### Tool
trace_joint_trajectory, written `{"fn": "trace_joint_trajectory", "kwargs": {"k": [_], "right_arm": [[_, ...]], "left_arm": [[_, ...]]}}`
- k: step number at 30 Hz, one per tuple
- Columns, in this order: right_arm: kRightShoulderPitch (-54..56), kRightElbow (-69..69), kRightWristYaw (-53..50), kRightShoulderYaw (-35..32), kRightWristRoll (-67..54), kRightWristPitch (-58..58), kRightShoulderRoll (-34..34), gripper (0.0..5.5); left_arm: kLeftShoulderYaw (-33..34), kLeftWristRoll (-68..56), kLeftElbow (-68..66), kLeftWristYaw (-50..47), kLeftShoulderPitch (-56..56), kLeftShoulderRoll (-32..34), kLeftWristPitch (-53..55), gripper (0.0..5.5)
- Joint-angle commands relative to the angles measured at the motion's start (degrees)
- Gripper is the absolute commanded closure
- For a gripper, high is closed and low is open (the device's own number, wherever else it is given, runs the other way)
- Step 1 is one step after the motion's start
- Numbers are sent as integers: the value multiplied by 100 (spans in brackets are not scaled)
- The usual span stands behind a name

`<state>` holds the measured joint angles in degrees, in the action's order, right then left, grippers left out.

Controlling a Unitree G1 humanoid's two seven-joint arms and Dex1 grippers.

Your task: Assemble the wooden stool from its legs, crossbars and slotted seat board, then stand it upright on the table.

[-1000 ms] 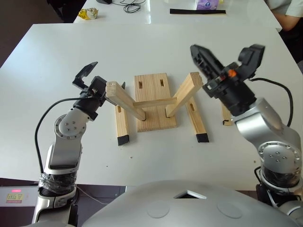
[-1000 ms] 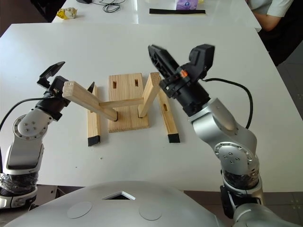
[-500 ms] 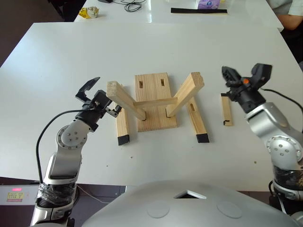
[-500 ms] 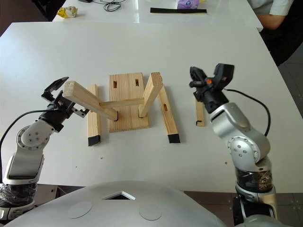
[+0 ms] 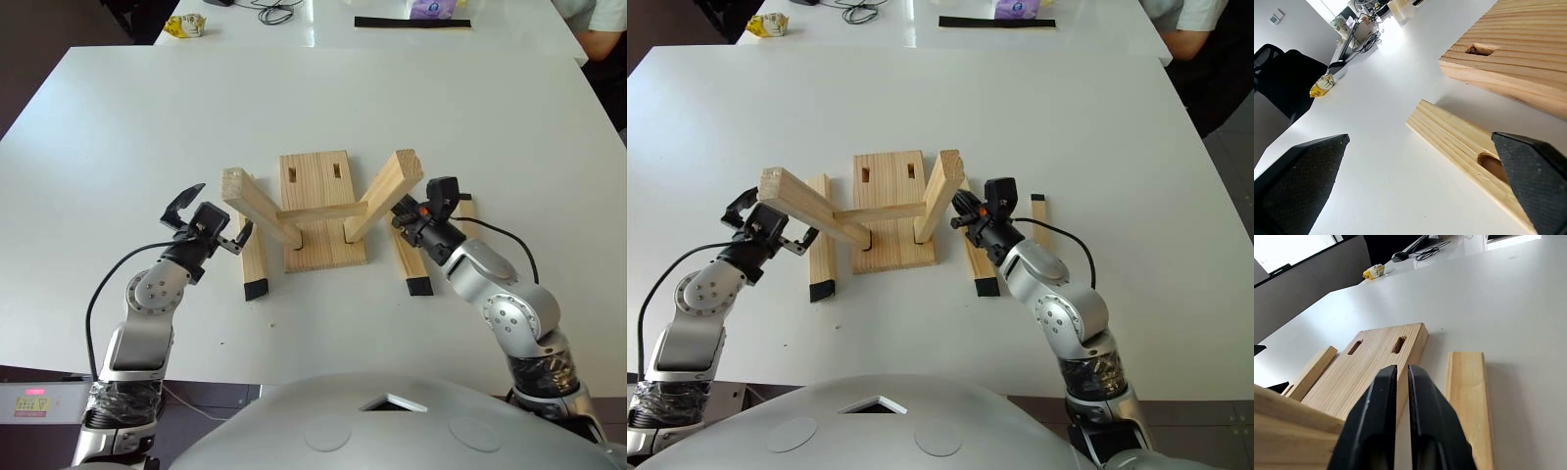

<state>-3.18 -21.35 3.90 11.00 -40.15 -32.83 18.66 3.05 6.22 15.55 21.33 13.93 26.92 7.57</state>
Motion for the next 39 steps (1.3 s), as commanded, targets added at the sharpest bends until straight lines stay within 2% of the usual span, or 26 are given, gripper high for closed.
{"fn": "trace_joint_trajectory", "kwargs": {"k": [1, 9, 19, 24, 29, 33, 39], "right_arm": [[-125, 344, 195, 77, 335, -77, -111, 509], [-444, 694, 316, -236, 952, -215, 9, 509], [-908, 497, 531, -757, 1275, -263, 257, 509], [-992, 428, 551, -843, 1406, -231, 188, 509], [-968, 320, 569, -804, 1529, -238, 65, 509], [-945, 285, 601, -822, 1621, -252, 8, 510], [-931, 136, 665, -814, 1718, -295, -73, 510]], "left_arm": [[-138, 39, -111, 92, -1, 37, 46, 10], [-314, 264, -409, 139, 230, 266, -65, 10], [32, 162, -704, 220, 218, 767, -290, 10], [329, -439, -802, 510, -65, 768, 183, 10], [550, -664, -794, 273, -422, 620, 803, 10], [786, -1222, -621, 484, -573, 508, 1300, 71], [765, -1347, -332, 405, -819, 498, 1620, 165]]}}
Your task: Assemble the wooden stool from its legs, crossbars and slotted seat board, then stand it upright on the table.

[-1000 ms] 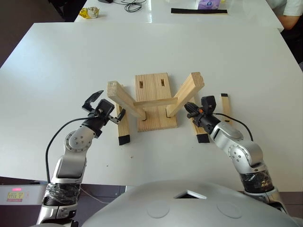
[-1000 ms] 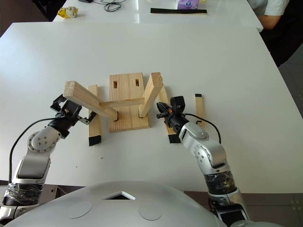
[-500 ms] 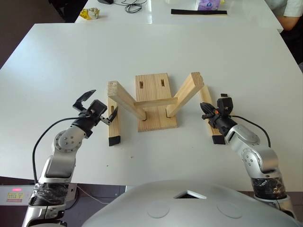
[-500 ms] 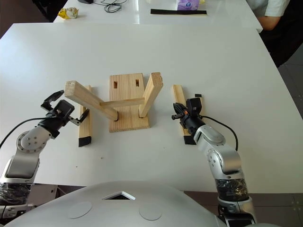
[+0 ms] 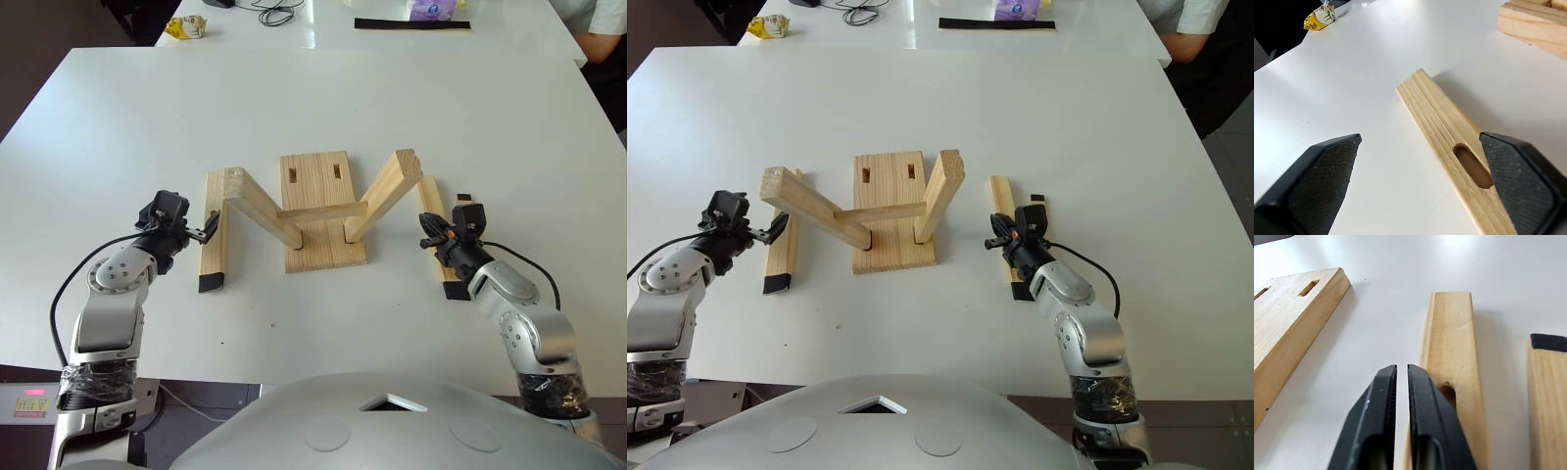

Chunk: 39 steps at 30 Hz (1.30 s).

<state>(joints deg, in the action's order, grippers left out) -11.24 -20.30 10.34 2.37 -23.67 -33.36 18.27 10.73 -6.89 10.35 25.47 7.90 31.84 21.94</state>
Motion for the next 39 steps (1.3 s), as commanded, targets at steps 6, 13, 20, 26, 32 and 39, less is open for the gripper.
{"fn": "trace_joint_trajectory", "kwargs": {"k": [6, 13, 20, 26, 32, 39], "right_arm": [[-145, -209, 44, 50, 95, -310, -61, 510], [-551, -1751, 1451, 99, -863, -985, 894, 510], [-109, -1984, 2138, 281, -1356, -1271, 1272, 510], [281, -1732, 2199, 1044, -1220, -1322, 998, 510], [728, -1055, 1937, 1550, -733, -1078, 548, 510], [501, -433, 1719, 1557, -15, -665, 606, 510]], "left_arm": [[-95, -90, 327, 94, -783, 106, 333, 216], [-732, 167, 160, 144, -1611, -84, -43, 216], [-1825, 843, -1384, 435, -2002, -386, -1994, 216], [-2335, 1253, -2542, 593, -2216, -571, -3338, 216], [-2597, 1560, -3372, 771, -2395, -498, -4181, 216], [-2722, 1759, -3720, 944, -2185, -160, -4879, 216]]}}
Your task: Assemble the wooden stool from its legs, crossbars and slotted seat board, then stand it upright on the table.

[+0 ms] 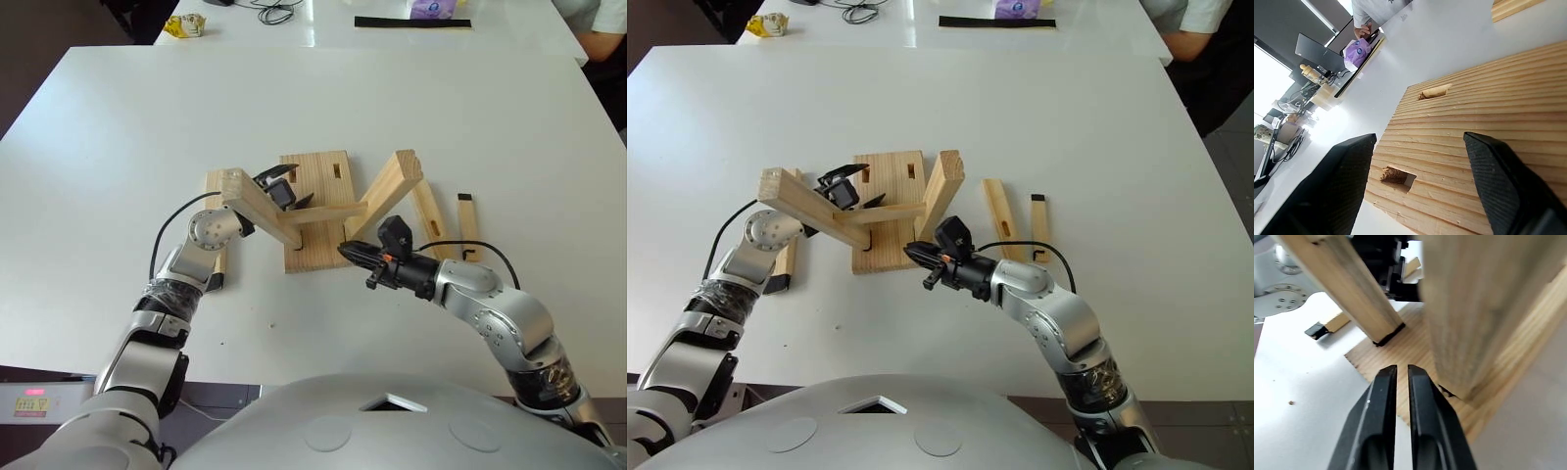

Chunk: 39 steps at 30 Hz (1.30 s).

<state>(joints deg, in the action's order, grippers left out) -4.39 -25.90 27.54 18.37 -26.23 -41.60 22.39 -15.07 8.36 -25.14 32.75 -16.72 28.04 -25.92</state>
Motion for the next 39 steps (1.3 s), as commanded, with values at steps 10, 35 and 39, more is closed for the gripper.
{"fn": "trace_joint_trajectory", "kwargs": {"k": [10, 35, 39], "right_arm": [[-135, 372, 183, -280, 644, 477, 550, 510], [-486, -344, 8, 355, 561, 429, 69, 510], [-580, 17, -176, 567, 984, 667, -33, 510]], "left_arm": [[-155, 143, 521, 374, 681, 441, -80, 216], [-90, 147, 874, 426, 943, 572, 253, 216], [-115, 166, 889, 439, 962, 583, 237, 216]]}}
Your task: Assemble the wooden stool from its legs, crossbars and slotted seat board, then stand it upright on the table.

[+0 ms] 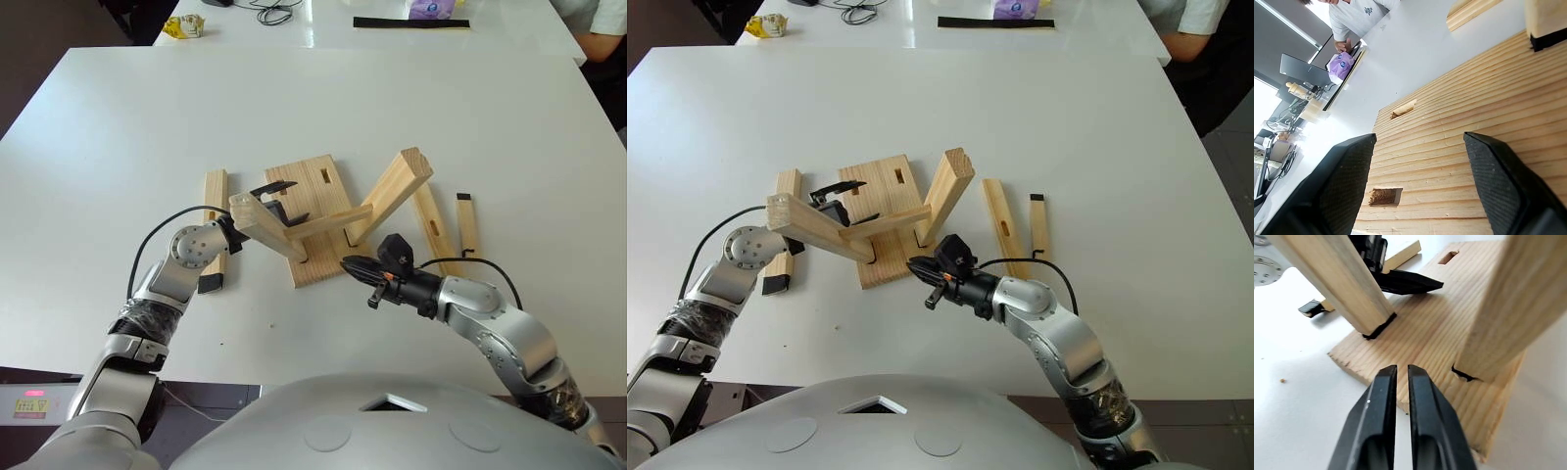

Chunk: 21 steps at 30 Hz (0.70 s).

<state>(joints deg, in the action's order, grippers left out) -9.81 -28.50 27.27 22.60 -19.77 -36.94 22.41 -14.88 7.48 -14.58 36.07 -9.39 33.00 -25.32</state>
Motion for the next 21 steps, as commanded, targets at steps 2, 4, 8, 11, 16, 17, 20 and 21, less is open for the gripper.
{"fn": "trace_joint_trajectory", "kwargs": {"k": [2, 4, 8, 11, 16, 17, 20, 21], "right_arm": [[-102, 313, -137, 113, 430, 260, 38, 510], [-132, 341, -36, 0, 500, 331, 240, 510], [-28, 456, 236, -222, 621, 490, 682, 510], [107, 592, 546, -224, 829, 698, 1064, 510], [416, 1081, 573, -277, 1225, 1098, 1187, 510], [456, 1173, 543, -258, 1323, 1197, 1162, 510], [342, 998, 512, -402, 1258, 1267, 1036, 510], [230, 726, 599, -614, 892, 1132, 970, 510]], "left_arm": [[-139, 249, -142, 120, 237, 89, 188, 216], [-142, 247, -121, 132, 247, 97, 202, 216], [-135, 236, -38, 145, 314, 119, 244, 216], [-150, 194, 127, 196, 345, 99, 372, 216], [-164, -14, 624, 339, 367, 18, 872, 216], [-185, -44, 757, 368, 394, 22, 960, 216], [-218, -80, 917, 460, 398, 27, 1086, 216], [-210, -80, 916, 467, 395, 29, 1108, 216]]}}
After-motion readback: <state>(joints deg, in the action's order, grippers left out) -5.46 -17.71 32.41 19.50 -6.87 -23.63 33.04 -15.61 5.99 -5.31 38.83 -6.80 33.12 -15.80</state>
